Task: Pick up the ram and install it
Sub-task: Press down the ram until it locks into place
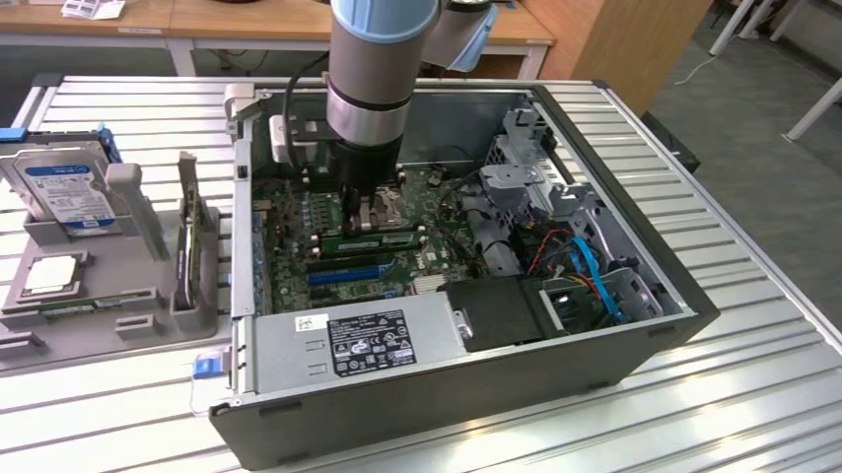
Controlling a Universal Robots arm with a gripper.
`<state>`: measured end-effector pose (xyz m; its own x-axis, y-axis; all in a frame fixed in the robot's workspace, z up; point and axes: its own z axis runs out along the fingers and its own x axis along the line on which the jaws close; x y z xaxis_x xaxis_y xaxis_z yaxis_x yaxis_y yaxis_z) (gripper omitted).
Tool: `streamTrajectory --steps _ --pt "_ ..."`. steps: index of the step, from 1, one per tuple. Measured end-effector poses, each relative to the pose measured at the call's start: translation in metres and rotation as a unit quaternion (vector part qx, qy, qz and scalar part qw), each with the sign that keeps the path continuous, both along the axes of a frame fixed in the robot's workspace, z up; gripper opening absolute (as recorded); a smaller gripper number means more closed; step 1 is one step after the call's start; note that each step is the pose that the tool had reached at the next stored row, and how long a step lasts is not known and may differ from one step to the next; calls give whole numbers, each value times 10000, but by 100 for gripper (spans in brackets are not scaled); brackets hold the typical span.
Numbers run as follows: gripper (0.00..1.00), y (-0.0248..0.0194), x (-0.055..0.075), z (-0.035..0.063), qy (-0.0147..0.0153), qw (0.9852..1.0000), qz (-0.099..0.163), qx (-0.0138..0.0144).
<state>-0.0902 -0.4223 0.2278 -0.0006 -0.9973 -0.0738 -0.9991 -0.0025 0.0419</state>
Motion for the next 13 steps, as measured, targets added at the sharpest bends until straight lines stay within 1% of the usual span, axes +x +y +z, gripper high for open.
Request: streamTrajectory --steps 13 --pt "10 -1 0 -17 0 10000 -1 0"
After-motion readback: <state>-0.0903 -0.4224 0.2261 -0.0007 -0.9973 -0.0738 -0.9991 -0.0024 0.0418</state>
